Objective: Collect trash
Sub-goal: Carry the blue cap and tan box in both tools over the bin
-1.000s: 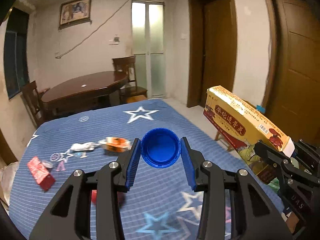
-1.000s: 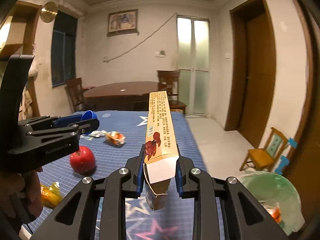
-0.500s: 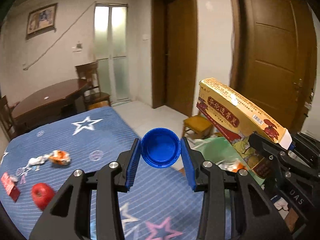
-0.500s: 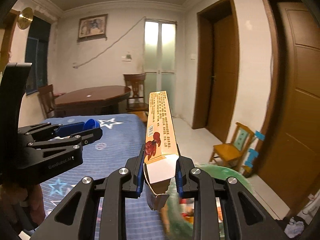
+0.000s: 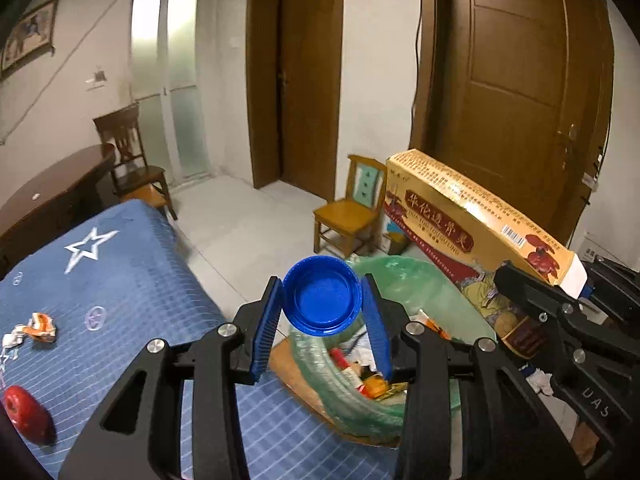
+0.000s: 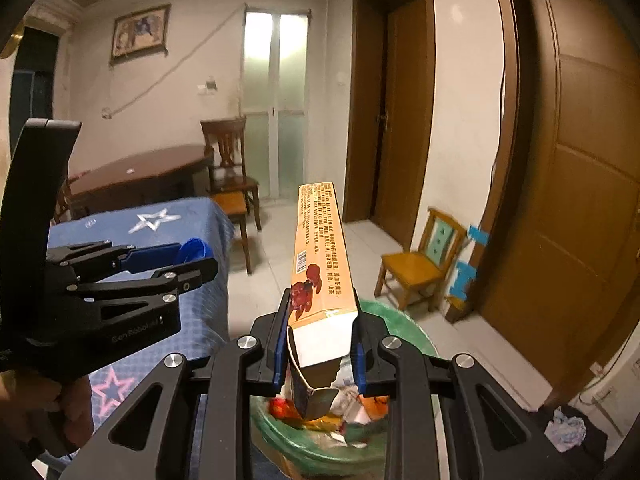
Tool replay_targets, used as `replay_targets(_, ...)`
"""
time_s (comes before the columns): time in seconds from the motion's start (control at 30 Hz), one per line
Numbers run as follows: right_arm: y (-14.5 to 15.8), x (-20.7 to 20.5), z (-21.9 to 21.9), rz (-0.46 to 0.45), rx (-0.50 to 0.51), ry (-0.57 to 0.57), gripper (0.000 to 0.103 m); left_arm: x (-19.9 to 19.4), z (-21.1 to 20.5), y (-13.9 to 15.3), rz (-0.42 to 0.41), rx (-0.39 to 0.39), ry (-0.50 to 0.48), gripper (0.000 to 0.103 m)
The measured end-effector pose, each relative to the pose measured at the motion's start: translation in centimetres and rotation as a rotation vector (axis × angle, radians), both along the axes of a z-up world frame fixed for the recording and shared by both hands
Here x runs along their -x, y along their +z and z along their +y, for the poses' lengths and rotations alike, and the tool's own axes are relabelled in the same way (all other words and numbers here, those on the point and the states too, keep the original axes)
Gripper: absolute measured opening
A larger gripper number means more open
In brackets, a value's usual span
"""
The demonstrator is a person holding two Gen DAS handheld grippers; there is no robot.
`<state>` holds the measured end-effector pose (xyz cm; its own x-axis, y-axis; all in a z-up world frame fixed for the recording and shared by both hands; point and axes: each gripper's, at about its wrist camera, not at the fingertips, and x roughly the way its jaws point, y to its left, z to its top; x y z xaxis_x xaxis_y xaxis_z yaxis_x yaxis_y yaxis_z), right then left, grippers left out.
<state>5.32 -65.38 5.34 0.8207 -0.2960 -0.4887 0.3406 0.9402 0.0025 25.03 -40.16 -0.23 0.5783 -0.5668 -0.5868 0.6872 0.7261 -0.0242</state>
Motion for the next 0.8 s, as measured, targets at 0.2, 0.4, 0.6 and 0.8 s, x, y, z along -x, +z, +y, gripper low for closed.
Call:
replay_targets(0.2, -2.6, -2.5, -2.9, 0.085, -0.050, -0.020, 0.026, -0.9, -2.8, -2.2, 0.065, -0.045, -0.029, 0.039)
replay_targets(0.4, -5.2, -4.1, -3.5, 0.147, -0.095, -0.029, 0.026, -1.3, -4.5, -4.0, 0.087, -0.083, -0.040, 0.039)
replay_targets(0.6, -7.3, -5.0, -4.8, 0.183, -0.136, -0.038, 0.026, -1.9, -5.7, -5.3, 0.099, -0.102, -0.047, 0.039)
replay_targets(0.8, -8.2, -5.2, -5.4, 0.195, -0.156, -0.038, 0.026, -2.0, -6.5, -5.8, 0.105, -0.114, -0.052, 0.039)
